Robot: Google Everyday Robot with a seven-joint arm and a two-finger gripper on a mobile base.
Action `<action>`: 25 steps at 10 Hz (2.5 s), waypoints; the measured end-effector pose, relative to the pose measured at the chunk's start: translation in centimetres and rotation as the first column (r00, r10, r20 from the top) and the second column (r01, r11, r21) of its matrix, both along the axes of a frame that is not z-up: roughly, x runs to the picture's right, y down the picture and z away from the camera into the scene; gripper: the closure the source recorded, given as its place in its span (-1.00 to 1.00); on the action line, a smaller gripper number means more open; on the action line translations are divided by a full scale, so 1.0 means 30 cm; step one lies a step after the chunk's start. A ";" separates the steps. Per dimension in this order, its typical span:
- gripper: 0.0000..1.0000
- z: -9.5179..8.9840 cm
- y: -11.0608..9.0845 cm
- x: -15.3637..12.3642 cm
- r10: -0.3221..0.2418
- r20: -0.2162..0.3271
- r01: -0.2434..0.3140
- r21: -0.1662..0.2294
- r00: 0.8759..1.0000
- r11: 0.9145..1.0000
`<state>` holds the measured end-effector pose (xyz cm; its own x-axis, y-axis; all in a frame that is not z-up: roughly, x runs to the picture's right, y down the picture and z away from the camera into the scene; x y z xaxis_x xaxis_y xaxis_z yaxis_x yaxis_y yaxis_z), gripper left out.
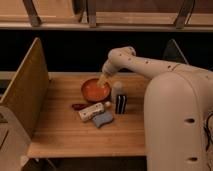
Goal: Place the ceramic cup over the eraser
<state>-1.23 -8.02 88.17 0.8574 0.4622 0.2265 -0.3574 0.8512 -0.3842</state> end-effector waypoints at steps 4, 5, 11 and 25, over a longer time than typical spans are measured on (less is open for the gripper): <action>-0.60 0.001 -0.005 0.004 0.011 -0.003 -0.011 0.000 1.000 1.000; -0.60 0.007 -0.017 0.021 0.044 -0.017 -0.044 0.003 0.999 0.999; -0.60 0.022 -0.105 0.358 0.409 -0.258 -0.391 0.122 0.875 0.912; -0.60 -0.061 0.094 0.370 0.437 -0.326 -0.455 0.022 0.838 0.890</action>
<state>9.88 -5.20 86.34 0.5763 0.8154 -0.0551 -0.8024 0.5518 -0.2275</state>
